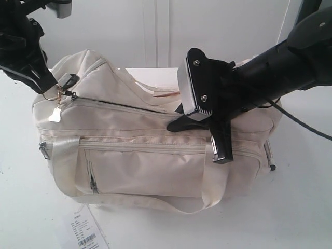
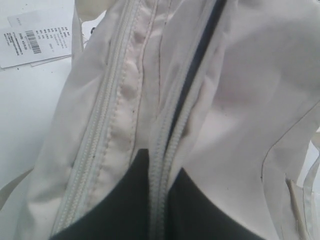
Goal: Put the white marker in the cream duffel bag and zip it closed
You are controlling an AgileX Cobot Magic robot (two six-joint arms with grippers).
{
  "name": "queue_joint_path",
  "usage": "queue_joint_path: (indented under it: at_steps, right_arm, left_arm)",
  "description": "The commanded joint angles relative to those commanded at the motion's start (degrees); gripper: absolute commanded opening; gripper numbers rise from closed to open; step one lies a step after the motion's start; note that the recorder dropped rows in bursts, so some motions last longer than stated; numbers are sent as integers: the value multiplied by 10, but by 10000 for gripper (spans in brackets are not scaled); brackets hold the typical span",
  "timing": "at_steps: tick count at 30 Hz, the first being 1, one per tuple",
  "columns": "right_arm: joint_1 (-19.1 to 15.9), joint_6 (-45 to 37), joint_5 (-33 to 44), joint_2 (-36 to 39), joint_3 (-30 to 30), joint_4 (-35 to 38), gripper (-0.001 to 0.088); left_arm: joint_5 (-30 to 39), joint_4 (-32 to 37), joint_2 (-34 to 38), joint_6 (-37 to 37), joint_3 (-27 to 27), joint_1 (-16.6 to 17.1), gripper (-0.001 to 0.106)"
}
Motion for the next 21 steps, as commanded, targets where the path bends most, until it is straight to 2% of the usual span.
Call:
queue_joint_path:
  at_steps: [5, 8, 12, 18, 21]
  right_arm:
    - [0, 0, 0, 0, 0, -22, 0]
    - [-2, 0, -4, 0, 0, -22, 0]
    - [-7, 0, -6, 0, 0, -22, 0]
    - [-7, 0, -6, 0, 0, -22, 0]
    - [-7, 0, -6, 0, 0, -22, 0]
  left_arm:
    - [0, 40, 0, 1, 0, 0, 0]
    - [0, -12, 0, 27, 10, 0, 0]
    - [0, 63, 0, 6, 47, 0, 0]
    - [0, 79, 0, 4, 46, 1, 0]
    - [0, 80, 0, 4, 46, 19, 0]
